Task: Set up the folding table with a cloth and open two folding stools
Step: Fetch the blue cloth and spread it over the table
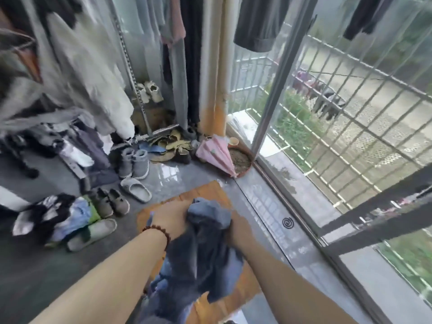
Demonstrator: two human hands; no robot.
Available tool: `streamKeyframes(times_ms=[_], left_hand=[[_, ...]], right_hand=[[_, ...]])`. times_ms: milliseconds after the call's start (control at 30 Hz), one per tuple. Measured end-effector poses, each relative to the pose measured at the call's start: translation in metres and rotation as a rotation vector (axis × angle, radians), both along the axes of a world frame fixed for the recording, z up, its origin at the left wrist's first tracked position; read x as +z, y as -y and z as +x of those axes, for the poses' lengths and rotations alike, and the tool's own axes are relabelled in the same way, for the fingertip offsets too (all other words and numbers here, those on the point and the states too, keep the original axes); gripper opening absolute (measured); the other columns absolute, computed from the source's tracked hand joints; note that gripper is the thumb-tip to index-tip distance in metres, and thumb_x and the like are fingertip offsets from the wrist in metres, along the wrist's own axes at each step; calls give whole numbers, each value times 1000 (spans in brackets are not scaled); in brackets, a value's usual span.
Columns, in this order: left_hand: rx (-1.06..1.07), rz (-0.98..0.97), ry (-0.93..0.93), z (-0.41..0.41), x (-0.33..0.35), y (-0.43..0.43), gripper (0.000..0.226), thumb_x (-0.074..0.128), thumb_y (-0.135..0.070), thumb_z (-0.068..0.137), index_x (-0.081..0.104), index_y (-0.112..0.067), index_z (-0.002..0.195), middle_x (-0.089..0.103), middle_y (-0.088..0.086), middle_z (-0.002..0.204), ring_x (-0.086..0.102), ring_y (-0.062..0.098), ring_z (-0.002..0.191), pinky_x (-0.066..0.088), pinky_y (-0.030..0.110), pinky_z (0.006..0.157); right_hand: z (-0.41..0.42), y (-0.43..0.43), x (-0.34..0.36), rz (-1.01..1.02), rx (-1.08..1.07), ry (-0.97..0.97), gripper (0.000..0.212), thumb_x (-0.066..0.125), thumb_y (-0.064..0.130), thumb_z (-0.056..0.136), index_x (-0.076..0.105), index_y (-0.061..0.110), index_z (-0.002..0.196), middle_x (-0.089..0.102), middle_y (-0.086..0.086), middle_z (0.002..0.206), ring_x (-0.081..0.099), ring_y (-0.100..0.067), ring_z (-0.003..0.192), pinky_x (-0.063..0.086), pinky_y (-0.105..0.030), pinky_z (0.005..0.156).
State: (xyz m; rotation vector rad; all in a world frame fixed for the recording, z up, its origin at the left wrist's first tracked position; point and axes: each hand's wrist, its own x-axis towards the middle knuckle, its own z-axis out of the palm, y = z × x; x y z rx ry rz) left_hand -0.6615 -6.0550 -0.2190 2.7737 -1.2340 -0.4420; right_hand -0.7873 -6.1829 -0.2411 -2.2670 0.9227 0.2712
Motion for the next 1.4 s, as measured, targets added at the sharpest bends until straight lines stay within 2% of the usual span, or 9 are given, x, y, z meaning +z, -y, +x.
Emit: streamKeyframes(times_ms=[100, 200, 300, 500, 900, 1067, 1167, 1233, 1400], left_hand=[[130, 24, 79, -16, 6, -30, 33, 47, -24, 90, 54, -29, 122, 62, 0, 121, 60, 25, 109, 48, 34, 84], [166, 101, 74, -30, 12, -59, 33, 49, -41, 89, 53, -27, 119, 64, 1, 117, 61, 24, 108, 49, 31, 84], [238, 141, 43, -44, 21, -85, 38, 57, -47, 84, 55, -27, 115, 65, 0, 113, 62, 23, 108, 49, 32, 81], [364, 151, 0, -66, 25, -131, 25, 52, -21, 84, 59, -19, 108, 64, 7, 113, 61, 28, 105, 49, 36, 82], [458, 7, 136, -80, 36, -216, 25, 46, -18, 89, 58, -22, 110, 64, 2, 112, 56, 24, 109, 48, 36, 82], [448, -9, 223, -75, 40, -240, 19, 51, -27, 87, 60, -24, 104, 64, 1, 106, 57, 22, 105, 48, 35, 77], [421, -25, 223, -75, 38, -244, 31, 60, -50, 81, 62, -25, 100, 64, -3, 101, 57, 20, 101, 46, 32, 74], [425, -44, 217, -74, 36, -238, 25, 59, -45, 83, 61, -27, 99, 64, -2, 101, 57, 20, 100, 46, 33, 74], [368, -115, 206, -64, 32, -211, 18, 55, -28, 85, 58, -28, 102, 63, -5, 104, 57, 19, 100, 46, 32, 74]], right_hand=[[4, -8, -4, 9, 125, 62, 35, 49, 37, 83, 63, 14, 106, 67, -7, 111, 61, -26, 108, 45, -36, 89], [3, -28, 14, -27, 308, 50, 38, 49, 50, 71, 60, 21, 93, 67, -5, 96, 62, -24, 98, 39, -30, 71], [1, -46, 17, -48, 348, -46, 75, 67, 68, 47, 54, 25, 106, 62, 2, 99, 62, -18, 93, 49, -33, 69], [-9, -96, 24, -131, 395, -100, 31, 49, 25, 85, 61, 20, 113, 67, -4, 115, 62, -26, 108, 48, -32, 84], [-15, -176, 51, -191, 440, 74, 26, 43, 24, 89, 61, 17, 106, 68, -6, 108, 62, -30, 101, 44, -31, 77], [-9, -188, 56, -153, 491, 140, 28, 62, 46, 78, 67, 23, 93, 71, 0, 89, 66, -21, 86, 46, -28, 69], [-5, -189, 54, -233, 488, 119, 15, 57, 34, 80, 57, 21, 75, 64, 1, 76, 63, -24, 76, 45, -30, 62], [-3, -185, 52, -274, 437, 130, 19, 55, 29, 81, 48, 21, 65, 55, 4, 65, 56, -22, 67, 39, -28, 57], [-4, -160, 41, -372, 335, 199, 14, 50, 29, 84, 59, 20, 81, 65, -1, 87, 55, -19, 67, 30, -23, 47]])
